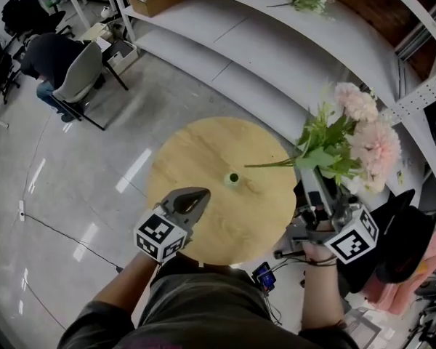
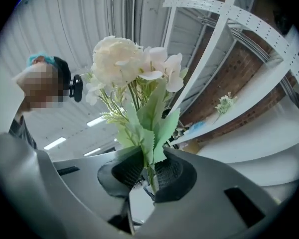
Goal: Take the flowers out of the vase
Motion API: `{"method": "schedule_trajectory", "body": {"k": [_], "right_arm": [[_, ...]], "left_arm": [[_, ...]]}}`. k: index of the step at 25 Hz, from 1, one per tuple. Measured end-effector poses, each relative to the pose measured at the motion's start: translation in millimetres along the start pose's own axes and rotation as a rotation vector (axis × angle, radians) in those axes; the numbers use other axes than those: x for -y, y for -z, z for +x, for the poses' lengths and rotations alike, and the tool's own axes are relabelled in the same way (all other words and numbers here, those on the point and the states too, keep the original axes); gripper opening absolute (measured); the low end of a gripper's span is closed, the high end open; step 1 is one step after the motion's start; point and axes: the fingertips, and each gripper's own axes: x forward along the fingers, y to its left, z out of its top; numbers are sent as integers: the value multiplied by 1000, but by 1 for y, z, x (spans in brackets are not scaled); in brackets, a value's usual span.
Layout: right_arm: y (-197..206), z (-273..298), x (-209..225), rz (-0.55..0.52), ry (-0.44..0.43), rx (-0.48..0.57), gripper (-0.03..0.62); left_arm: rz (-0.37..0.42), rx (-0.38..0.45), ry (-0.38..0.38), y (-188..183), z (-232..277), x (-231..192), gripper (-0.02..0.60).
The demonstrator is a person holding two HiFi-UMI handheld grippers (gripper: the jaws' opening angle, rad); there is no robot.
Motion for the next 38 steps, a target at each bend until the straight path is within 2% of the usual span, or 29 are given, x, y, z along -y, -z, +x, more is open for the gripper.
{"method": "schedule_trajectory", "body": {"k": [4,12,26,33,38], "right_arm": [[-21,-15,-14,68,-6,77,58],[-9,-39,-29,112,-10,83,58],[-3,-32,-32,106,-31,27,57],[11,-15,-30,117,-34,18,57],[5,-25,-29,110,-28,7,55]], "left_arm": [[3,-1,7,-5,-14,1,9],[31,7,18,-12,-24,11,9],[63,16,28,-37,-8,28,9],[66,16,36,-36,-8,13,9],[69,10,33,-41,-5,25,9]]}}
